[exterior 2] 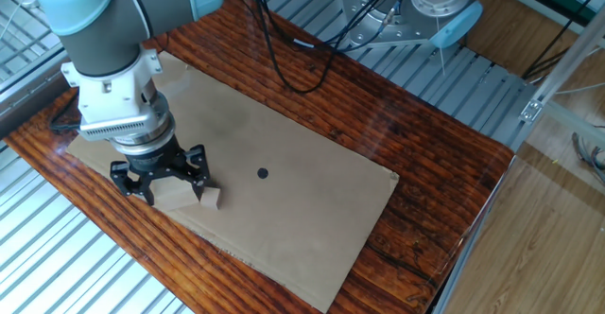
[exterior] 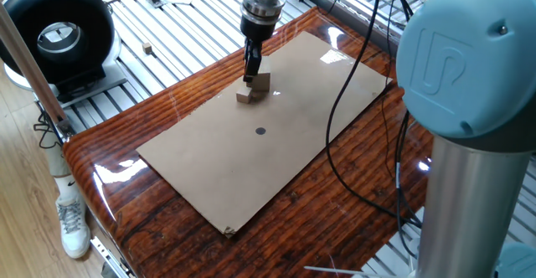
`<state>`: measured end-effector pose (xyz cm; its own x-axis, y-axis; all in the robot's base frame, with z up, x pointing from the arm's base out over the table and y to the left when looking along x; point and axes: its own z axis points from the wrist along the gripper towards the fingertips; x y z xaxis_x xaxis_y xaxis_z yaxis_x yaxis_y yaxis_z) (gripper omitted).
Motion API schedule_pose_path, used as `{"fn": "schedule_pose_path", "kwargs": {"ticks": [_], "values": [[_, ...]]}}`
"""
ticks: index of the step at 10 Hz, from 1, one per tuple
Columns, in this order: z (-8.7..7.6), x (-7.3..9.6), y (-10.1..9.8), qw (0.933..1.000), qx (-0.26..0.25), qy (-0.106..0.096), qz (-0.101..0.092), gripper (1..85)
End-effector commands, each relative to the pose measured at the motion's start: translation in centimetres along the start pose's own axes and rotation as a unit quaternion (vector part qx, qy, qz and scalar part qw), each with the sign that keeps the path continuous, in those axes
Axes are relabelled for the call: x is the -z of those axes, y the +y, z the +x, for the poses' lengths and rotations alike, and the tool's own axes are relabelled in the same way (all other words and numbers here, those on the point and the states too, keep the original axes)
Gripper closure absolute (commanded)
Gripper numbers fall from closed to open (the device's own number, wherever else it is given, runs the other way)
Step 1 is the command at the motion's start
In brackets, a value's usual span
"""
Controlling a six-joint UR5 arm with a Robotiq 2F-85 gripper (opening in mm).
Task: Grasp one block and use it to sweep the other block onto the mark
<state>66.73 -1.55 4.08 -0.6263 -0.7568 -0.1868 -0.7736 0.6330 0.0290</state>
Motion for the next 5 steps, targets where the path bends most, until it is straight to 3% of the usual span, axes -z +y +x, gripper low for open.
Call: {"fn": "schedule_pose_path", "kwargs": {"ticks": [1,5], "values": [[0.44,0.20,-0.49,0.9999,0.007,0.009,0.007,15.0],[0.88,0.34,0.06,0.9998,0.009,0.017,-0.003,14.7]]}}
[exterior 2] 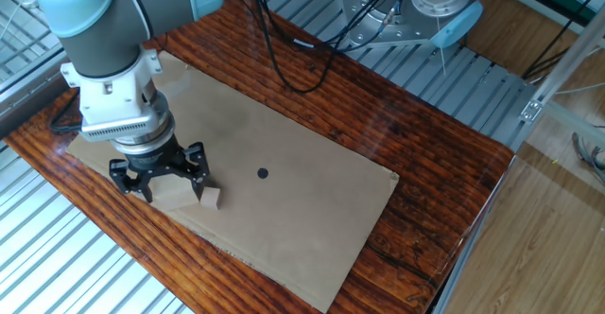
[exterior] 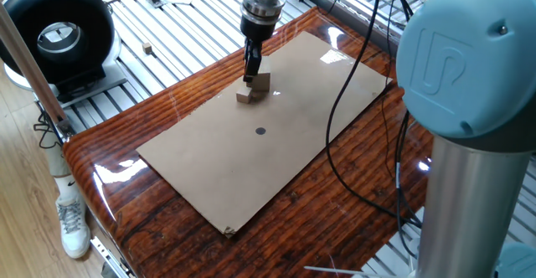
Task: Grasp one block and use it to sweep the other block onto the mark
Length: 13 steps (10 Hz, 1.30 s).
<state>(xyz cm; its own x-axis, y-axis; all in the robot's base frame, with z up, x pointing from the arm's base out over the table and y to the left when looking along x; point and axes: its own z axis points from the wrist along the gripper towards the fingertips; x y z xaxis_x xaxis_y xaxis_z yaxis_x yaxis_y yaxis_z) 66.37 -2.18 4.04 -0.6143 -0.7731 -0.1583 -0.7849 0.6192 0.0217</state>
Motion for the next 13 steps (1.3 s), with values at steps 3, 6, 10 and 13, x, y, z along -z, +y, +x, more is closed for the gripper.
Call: {"fn": "schedule_pose_path", "kwargs": {"ticks": [3,6,10,13], "values": [[1.01,0.63,-0.17,0.9998,0.010,0.018,-0.001,15.0],[1.03,0.69,-0.18,0.9997,0.010,0.021,-0.001,26.7],[0.59,0.92,-0.08,0.9998,0.005,0.021,-0.003,34.3],[0.28,1.01,-0.12,0.9997,0.001,0.023,-0.002,37.3]]}}
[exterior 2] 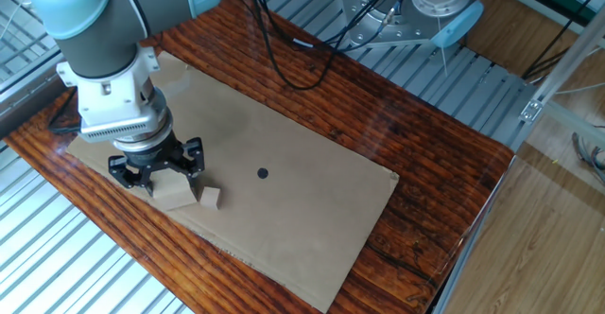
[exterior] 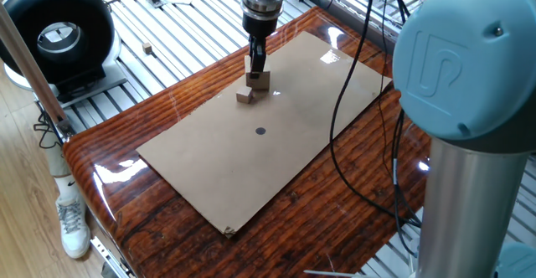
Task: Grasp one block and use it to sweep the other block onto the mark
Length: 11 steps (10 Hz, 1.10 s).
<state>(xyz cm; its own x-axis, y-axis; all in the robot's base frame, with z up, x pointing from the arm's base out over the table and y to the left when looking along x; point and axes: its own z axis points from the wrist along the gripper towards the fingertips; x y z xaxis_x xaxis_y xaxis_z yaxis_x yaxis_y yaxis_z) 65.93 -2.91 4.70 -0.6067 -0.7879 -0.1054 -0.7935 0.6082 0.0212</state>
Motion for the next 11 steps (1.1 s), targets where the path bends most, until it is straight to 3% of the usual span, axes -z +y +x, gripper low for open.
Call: {"fn": "schedule_pose_path", "kwargs": {"ticks": [1,11], "values": [[-0.6,0.3,-0.1,1.0000,-0.008,-0.002,0.000,37.7],[-2.0,-0.4,0.1,0.9998,-0.016,-0.010,0.003,38.3]]}}
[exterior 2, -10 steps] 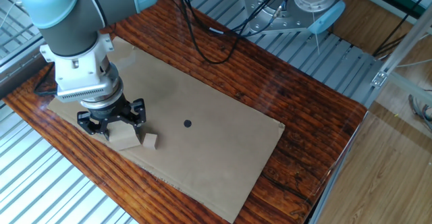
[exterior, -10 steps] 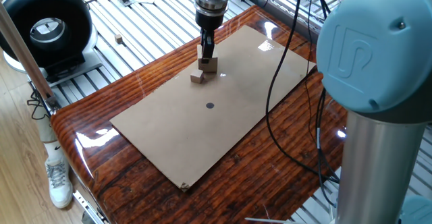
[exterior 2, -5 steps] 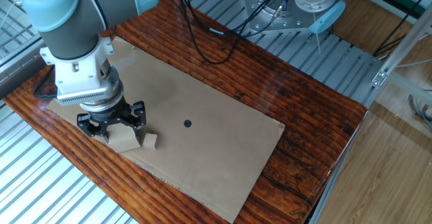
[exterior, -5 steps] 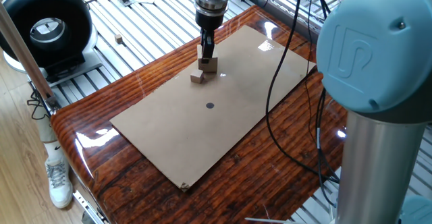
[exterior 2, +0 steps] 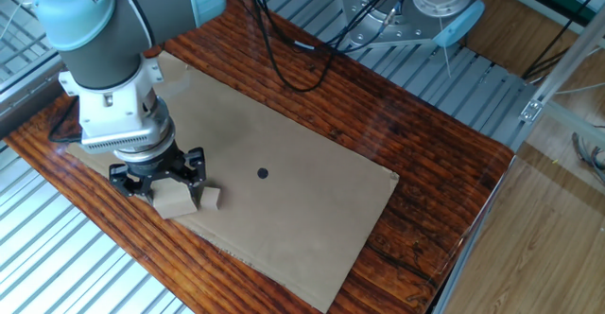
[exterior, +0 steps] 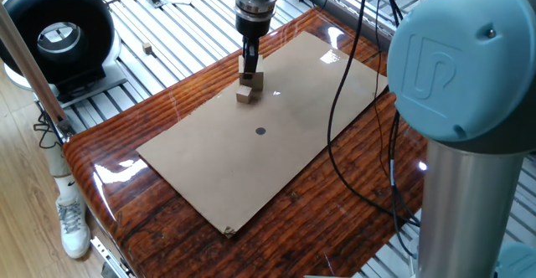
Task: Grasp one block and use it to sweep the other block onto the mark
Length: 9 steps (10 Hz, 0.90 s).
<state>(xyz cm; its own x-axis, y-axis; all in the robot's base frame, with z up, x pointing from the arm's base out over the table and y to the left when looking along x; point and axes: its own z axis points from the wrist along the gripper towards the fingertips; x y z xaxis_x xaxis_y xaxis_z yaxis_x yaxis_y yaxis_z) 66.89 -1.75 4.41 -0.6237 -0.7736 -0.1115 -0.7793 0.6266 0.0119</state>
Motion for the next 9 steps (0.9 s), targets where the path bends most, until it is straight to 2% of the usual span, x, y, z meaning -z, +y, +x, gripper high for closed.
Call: {"fn": "schedule_pose_path", "kwargs": {"ticks": [1,3,7,9], "values": [[-0.7,0.1,0.3,1.0000,-0.006,-0.007,-0.004,38.3],[-1.2,0.2,0.7,0.9999,-0.008,-0.012,-0.008,38.3],[-2.0,0.2,1.6,0.9999,0.005,-0.010,-0.004,39.0],[-2.6,-0.3,2.5,0.9999,0.007,-0.012,-0.002,43.0]]}}
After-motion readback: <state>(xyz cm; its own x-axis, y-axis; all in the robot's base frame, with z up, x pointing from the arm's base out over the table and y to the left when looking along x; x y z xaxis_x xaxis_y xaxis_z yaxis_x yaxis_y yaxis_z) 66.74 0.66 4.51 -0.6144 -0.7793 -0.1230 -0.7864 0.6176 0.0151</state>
